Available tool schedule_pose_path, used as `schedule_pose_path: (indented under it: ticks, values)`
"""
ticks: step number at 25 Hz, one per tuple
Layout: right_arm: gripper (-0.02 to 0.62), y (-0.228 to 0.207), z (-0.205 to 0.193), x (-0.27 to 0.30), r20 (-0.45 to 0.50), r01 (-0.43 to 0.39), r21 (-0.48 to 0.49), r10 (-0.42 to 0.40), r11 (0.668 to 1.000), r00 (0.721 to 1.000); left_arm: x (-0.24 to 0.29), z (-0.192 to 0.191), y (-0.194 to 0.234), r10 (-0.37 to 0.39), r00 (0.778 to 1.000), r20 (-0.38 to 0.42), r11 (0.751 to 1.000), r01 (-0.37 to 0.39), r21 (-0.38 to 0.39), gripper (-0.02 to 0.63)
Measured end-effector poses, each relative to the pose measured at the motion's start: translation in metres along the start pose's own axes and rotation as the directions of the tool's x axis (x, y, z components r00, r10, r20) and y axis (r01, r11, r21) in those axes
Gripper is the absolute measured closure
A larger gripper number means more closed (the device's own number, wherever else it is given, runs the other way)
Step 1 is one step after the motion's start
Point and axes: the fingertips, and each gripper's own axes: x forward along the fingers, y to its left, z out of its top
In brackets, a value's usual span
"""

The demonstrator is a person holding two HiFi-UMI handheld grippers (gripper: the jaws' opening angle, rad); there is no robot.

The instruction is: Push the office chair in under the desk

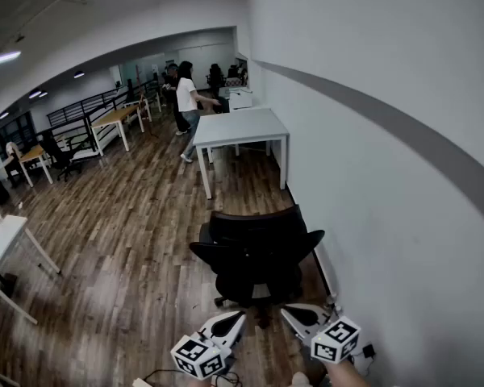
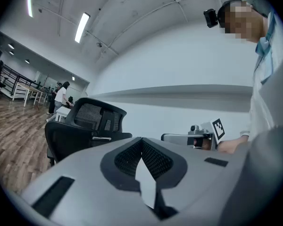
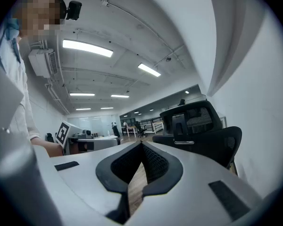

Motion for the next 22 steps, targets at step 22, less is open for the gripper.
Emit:
schedule_pose_path:
  ticks: [22]
  values:
    - [0.561, 0.002, -0.014, 0.005, 0.025, -0.021, 0.017, 0.021, 1.000, 0.999, -0.005, -0.017, 0.009, -0.005, 0.999, -0.040, 1.000, 0.005, -0.004, 0.603]
